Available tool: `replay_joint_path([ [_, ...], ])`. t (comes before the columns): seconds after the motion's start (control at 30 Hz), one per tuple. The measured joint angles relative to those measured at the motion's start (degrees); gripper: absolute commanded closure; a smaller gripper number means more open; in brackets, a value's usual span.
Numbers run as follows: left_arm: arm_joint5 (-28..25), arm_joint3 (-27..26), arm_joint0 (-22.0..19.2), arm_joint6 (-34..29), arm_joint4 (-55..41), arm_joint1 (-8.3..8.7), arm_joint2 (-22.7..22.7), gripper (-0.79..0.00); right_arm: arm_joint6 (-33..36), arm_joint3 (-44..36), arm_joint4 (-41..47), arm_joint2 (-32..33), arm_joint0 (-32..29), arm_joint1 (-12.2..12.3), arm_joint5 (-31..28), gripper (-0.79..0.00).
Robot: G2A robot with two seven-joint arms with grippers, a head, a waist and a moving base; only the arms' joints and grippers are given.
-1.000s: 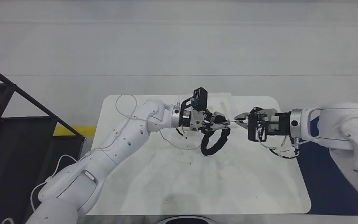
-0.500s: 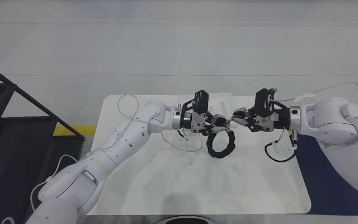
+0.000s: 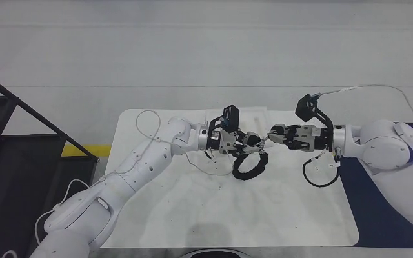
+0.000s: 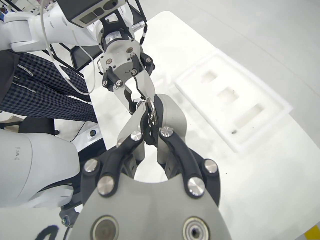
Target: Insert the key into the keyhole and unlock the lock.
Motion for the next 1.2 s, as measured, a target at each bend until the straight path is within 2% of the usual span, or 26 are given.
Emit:
replay_joint_path([
  [0.4, 0.0, 0.4, 0.2, 0.0, 0.5, -0.19, -0.2, 0.0, 3.8, -1.2, 6.1, 1.9, -1.9, 0.1, 6.3, 0.0],
  [0.77, 0.0, 1.2, 0.2, 0.9, 1.3, -0.55, -1.1, 0.0, 3.2, 0.8, 8.0, 1.4, -1.7, -0.8, 3.7, 0.0],
  [1.03, 1.6, 0.4, 2.5, 2.5, 4.7, 0.55, -5.4, 0.0, 3.1, 3.5, 9.6, 1.3, -1.3, -1.3, 5.0, 0.0],
  [1.2, 0.6, 0.5, 4.8, 2.6, 5.0, 1.23, -7.3, 0.0, 2.9, 4.8, 11.5, 1.4, -1.3, -1.7, 2.2, 0.0],
])
